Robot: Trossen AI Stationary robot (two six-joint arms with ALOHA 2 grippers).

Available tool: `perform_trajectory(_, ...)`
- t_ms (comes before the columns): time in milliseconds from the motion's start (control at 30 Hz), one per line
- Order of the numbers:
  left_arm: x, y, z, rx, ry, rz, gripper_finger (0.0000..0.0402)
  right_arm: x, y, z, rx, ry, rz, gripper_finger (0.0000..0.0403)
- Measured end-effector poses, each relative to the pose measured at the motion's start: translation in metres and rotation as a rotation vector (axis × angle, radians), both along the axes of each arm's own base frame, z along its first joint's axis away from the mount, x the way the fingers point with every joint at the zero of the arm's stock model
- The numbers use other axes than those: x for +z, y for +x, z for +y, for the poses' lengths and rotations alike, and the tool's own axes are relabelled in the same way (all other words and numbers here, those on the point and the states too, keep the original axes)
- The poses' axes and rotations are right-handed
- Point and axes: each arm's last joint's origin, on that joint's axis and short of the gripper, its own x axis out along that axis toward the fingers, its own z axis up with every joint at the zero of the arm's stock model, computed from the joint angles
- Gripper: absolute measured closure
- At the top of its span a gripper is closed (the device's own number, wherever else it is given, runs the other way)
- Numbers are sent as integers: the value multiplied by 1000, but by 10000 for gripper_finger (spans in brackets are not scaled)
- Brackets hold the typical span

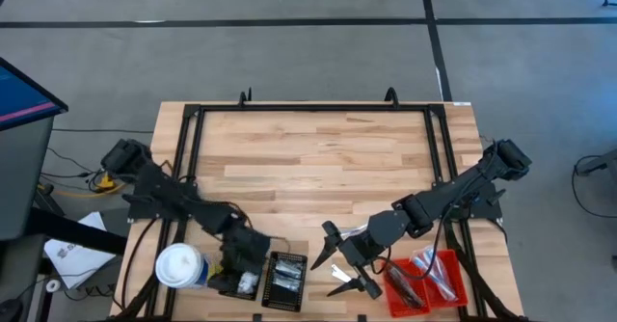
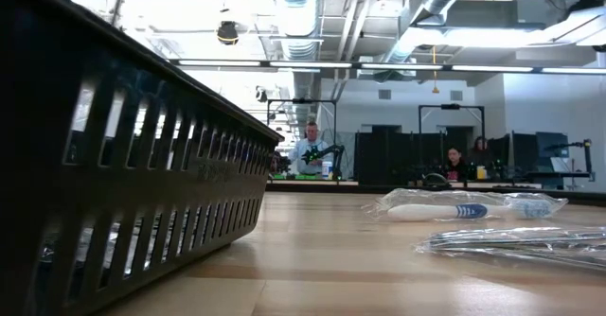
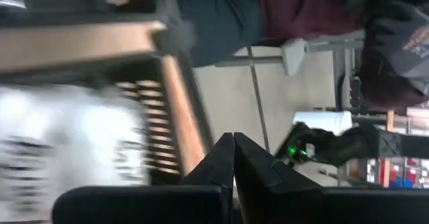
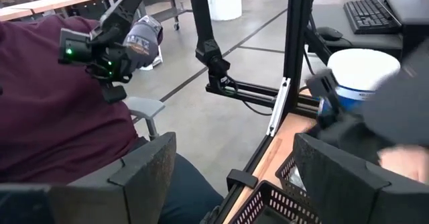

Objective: Pick & Place Travel size toiletries
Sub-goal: Put the cotton pack into the left black bin

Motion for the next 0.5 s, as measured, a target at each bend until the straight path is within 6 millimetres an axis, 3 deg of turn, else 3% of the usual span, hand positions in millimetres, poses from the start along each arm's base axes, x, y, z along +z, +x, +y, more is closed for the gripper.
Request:
perform_trajectory(200,-5,15,22,11,2,-69,401,0,0,0,0,-2,4,109)
perform_trajectory(500,-21,3,19,18,76,-49,401,-1,0,0,1,-5,9,109)
